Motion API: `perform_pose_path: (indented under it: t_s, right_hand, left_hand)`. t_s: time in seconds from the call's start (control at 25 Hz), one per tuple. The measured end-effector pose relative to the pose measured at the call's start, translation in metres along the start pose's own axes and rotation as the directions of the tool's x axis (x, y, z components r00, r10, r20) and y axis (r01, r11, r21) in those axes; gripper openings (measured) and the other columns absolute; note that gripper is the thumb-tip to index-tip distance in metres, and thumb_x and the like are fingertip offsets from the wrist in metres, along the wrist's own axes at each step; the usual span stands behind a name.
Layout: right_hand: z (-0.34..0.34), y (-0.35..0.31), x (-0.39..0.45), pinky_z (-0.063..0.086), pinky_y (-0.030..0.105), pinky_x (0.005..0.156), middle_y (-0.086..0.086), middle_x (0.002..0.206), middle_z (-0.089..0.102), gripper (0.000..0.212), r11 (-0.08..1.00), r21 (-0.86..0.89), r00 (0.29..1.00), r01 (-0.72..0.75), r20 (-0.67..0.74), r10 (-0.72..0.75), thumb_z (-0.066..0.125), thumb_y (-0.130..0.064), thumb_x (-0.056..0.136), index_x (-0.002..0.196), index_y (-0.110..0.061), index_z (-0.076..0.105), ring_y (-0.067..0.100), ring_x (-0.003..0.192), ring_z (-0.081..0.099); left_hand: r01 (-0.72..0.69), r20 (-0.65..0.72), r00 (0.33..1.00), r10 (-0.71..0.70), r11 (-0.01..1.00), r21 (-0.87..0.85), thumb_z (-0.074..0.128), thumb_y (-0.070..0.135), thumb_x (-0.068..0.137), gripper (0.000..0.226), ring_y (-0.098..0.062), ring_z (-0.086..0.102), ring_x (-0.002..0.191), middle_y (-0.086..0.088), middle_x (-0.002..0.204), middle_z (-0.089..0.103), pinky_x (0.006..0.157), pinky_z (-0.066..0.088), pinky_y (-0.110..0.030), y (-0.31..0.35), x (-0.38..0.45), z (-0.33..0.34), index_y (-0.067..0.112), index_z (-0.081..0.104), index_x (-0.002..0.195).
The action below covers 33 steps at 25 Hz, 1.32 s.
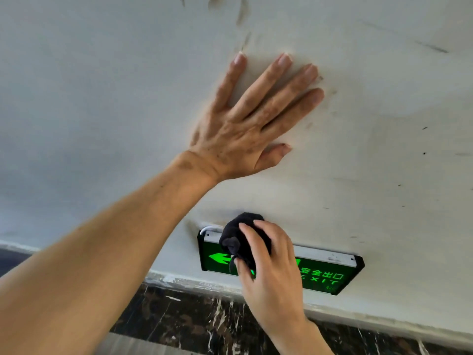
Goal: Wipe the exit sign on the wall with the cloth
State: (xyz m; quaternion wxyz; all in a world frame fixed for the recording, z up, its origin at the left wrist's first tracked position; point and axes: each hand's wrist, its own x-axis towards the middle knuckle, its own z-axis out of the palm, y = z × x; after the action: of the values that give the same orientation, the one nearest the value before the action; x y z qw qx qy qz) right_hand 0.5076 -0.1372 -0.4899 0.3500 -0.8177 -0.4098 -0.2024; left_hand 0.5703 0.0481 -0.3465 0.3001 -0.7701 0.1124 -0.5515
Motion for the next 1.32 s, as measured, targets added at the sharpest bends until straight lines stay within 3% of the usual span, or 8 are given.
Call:
perform_pose_path:
  t_s: [0.12, 0.28, 0.8, 1.12, 1.32]
  right_hand:
    - [0.034, -0.011, 0.010, 0.051, 0.040, 0.094, 0.005, 0.121, 0.062, 0.063, 0.983, -0.138, 0.987, 0.121, 0.127, -0.103, 0.083, -0.019, 0.065, 0.123, -0.017, 0.061, 0.029, 0.117, 0.057]
    - [0.061, -0.019, 0.012, 0.051, 0.042, 0.091, 0.005, 0.117, 0.064, 0.066, 0.959, -0.253, 0.963, 0.128, 0.264, -0.059, 0.084, -0.025, 0.061, 0.123, -0.017, 0.063, 0.029, 0.110, 0.061]
    - [0.056, -0.002, 0.007, 0.053, 0.038, 0.079, 0.002, 0.102, 0.064, 0.052, 0.952, -0.295, 0.965, 0.082, 0.263, -0.002, 0.073, -0.029, 0.059, 0.108, -0.015, 0.065, 0.026, 0.093, 0.063]
    - [0.025, 0.025, 0.001, 0.052, 0.037, 0.083, -0.002, 0.099, 0.066, 0.048, 0.949, -0.315, 0.964, 0.005, 0.255, 0.080, 0.070, -0.032, 0.059, 0.105, -0.018, 0.067, 0.023, 0.095, 0.064]
    - [0.013, 0.037, -0.004, 0.052, 0.039, 0.084, -0.002, 0.099, 0.066, 0.046, 0.942, -0.335, 0.962, -0.025, 0.250, 0.115, 0.066, -0.032, 0.061, 0.105, -0.018, 0.066, 0.023, 0.096, 0.063]
  left_hand:
    - [0.013, 0.003, 1.000, -0.013, 1.000, -0.011, 0.030, 0.050, 0.102, 0.063, -0.032, 0.026, 0.146, -0.004, 0.157, 0.032, 0.122, 0.005, -0.057, 0.001, -0.001, 0.002, 0.019, 0.034, 0.156]
    - [0.025, -0.018, 1.000, -0.025, 1.000, 0.006, 0.042, 0.050, 0.095, 0.070, -0.030, 0.022, 0.147, -0.003, 0.157, 0.033, 0.122, 0.003, -0.057, 0.002, 0.001, 0.005, 0.020, 0.031, 0.157]
    - [0.017, 0.010, 1.000, -0.018, 0.999, 0.040, 0.038, 0.046, 0.100, 0.062, -0.032, 0.030, 0.144, -0.003, 0.156, 0.033, 0.122, 0.005, -0.056, 0.001, 0.002, -0.003, 0.019, 0.035, 0.156]
    - [0.011, 0.018, 1.000, -0.012, 0.999, 0.052, 0.044, 0.043, 0.099, 0.065, -0.032, 0.021, 0.146, -0.006, 0.158, 0.030, 0.121, 0.007, -0.058, 0.000, 0.001, -0.005, 0.017, 0.033, 0.158]
    - [-0.001, 0.022, 1.000, -0.001, 0.998, 0.062, 0.041, 0.043, 0.101, 0.063, -0.033, 0.026, 0.146, -0.007, 0.158, 0.030, 0.121, 0.009, -0.058, -0.001, 0.000, -0.007, 0.017, 0.034, 0.157]
